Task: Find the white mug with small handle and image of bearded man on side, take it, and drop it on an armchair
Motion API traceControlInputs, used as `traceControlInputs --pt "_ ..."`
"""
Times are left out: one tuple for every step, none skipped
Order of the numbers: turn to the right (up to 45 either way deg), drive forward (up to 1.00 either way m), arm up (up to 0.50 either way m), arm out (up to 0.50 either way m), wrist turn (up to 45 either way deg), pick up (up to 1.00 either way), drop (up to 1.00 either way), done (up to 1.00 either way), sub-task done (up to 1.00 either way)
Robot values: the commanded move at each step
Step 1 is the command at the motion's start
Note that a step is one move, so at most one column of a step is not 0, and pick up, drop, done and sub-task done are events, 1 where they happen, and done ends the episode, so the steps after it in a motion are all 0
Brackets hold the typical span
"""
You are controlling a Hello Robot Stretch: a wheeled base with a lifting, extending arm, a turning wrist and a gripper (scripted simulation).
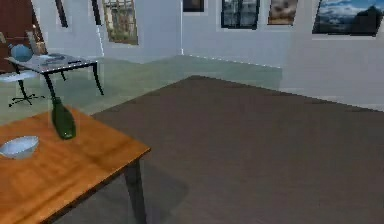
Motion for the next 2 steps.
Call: traceControlInputs --pt "42.0 0.00 0.00 0.00 0.0 0.00 0.00 0.00 0.00" --pt "0.0 1.00 0.00 0.00 0.0 0.00 0.00 0.00 0.00"
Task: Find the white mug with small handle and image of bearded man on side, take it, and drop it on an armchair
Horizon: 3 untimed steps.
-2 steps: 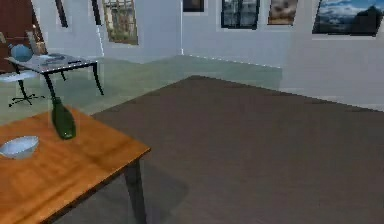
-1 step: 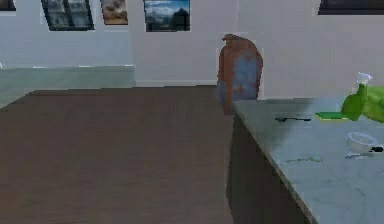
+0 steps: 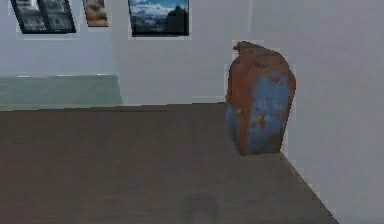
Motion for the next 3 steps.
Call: traceControlInputs --pt "6.0 0.00 0.00 0.00 0.0 0.00 0.00 0.00 0.00" --pt "0.0 0.30 0.00 0.00 0.0 0.00 0.00 0.00 0.00" --pt "27.0 0.00 0.00 0.00 0.0 0.00 0.00 0.00 0.00"
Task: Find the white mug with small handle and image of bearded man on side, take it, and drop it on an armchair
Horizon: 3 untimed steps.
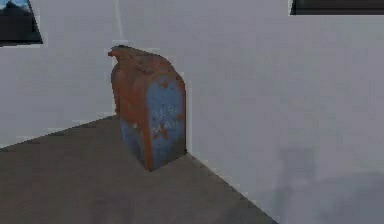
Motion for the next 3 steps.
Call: traceControlInputs --pt "0.0 0.20 0.00 0.00 0.0 0.00 0.00 0.00 0.00" --pt "39.0 0.00 0.00 0.00 0.0 0.00 0.00 0.00 0.00" --pt "0.0 0.30 0.00 0.00 0.0 0.00 0.00 0.00 0.00"
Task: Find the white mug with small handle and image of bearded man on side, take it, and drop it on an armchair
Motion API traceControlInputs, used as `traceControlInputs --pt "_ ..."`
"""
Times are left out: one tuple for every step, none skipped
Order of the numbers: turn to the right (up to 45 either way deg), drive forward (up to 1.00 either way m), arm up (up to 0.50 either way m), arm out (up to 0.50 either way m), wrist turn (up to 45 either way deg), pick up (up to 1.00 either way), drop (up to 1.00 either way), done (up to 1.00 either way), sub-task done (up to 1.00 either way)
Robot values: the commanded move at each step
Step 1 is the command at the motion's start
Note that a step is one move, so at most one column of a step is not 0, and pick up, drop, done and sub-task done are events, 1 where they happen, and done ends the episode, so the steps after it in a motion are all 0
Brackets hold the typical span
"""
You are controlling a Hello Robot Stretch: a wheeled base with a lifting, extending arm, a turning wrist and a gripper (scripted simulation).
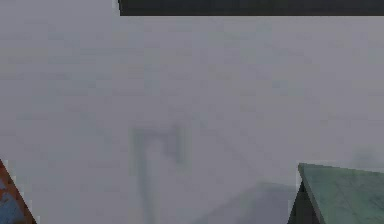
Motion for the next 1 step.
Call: traceControlInputs --pt "0.0 0.00 0.50 0.00 0.0 0.00 0.00 0.00 0.00"
